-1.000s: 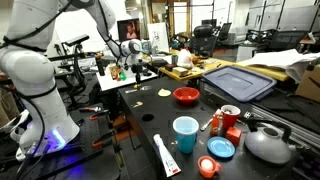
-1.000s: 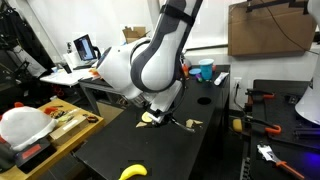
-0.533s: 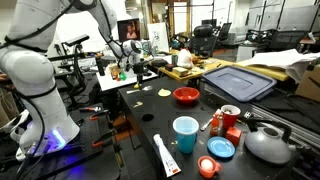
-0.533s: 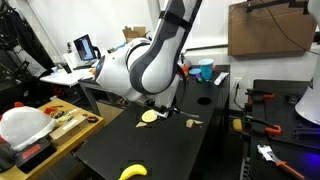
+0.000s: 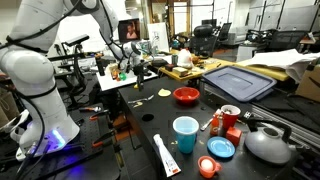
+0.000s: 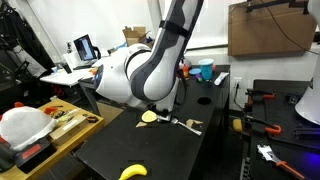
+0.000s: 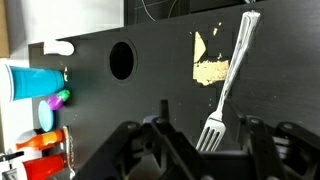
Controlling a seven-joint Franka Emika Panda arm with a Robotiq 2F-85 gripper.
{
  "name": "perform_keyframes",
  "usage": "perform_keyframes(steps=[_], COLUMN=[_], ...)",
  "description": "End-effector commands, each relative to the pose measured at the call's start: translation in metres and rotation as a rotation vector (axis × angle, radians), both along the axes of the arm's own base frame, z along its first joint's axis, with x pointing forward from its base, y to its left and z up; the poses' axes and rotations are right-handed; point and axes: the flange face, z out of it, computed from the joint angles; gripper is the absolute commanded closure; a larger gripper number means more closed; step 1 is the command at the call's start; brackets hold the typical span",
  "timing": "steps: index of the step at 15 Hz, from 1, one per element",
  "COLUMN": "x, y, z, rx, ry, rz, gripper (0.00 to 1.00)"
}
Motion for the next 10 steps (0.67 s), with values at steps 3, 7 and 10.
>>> perform_keyframes(steps=[3, 7, 10], x=[0.003, 0.012, 0.011], y=[0.009, 0.013, 0.003], z=[0.015, 0.025, 0.032], rx=[0.119, 0.323, 0.407], ry=[-0.05, -0.159, -0.221], rz=[-0.015, -0.038, -0.05], gripper=[0.0, 0.0, 0.0])
